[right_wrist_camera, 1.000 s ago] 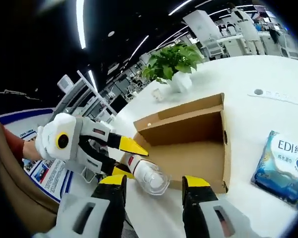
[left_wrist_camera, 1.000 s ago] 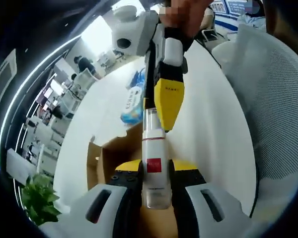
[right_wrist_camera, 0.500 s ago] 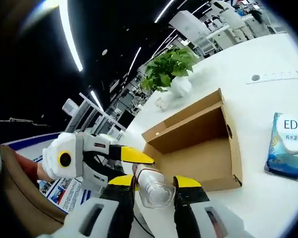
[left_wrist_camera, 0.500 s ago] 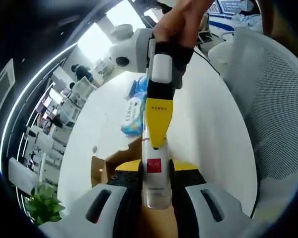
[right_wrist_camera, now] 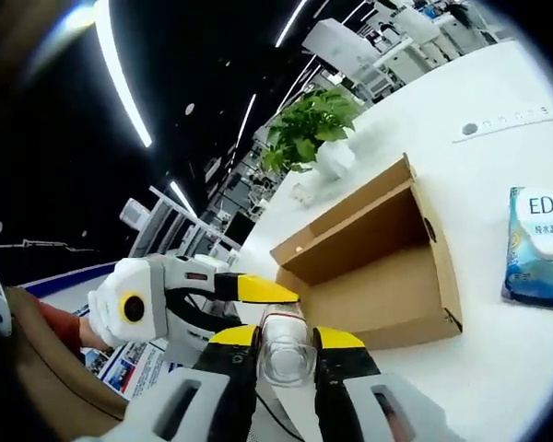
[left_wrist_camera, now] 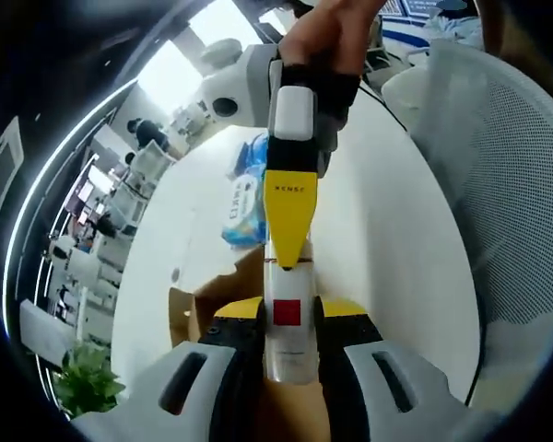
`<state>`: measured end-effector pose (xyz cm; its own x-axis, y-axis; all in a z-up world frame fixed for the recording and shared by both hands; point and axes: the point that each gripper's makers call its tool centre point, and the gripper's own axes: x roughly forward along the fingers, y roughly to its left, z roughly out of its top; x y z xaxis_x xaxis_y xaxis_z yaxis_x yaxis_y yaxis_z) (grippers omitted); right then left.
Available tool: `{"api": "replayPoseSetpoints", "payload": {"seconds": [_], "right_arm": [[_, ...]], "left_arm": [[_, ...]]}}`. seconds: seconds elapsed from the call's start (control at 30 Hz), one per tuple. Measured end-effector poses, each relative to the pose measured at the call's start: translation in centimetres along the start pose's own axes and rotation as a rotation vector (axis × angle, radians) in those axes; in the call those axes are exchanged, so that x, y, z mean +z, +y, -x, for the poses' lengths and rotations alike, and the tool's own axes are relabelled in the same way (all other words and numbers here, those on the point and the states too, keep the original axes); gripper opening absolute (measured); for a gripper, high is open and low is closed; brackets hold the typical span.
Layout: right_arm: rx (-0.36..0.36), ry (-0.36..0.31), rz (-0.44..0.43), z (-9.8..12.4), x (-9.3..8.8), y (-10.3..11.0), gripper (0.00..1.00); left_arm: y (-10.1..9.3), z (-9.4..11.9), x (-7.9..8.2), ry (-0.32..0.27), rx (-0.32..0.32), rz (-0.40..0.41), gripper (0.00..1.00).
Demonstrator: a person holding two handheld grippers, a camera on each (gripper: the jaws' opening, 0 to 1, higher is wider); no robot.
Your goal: Operate the shoe box by opening the lid, removing the specified soft item, and placing it in the target area until the item is outside and the box remains undamaged.
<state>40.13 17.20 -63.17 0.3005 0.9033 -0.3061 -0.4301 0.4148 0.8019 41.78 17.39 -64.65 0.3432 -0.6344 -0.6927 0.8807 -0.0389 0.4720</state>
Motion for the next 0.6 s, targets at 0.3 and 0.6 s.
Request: {"api": "replayPoseSetpoints", "payload": {"seconds": [0.3,0.6], "right_arm": [[-0.021,-0.006,-0.026,-0.03,-0.29,-0.06,0.18],[-0.031,-0.006,-0.134,0.11,-0.95,-0.60,0.17]], "left_arm": [[-0.21,-0.17,0.07,-0.001,-0.005,0.004,0.20],[-0.87,-0.38,-0.07,0.003,-0.011,0.009,0.21]]}}
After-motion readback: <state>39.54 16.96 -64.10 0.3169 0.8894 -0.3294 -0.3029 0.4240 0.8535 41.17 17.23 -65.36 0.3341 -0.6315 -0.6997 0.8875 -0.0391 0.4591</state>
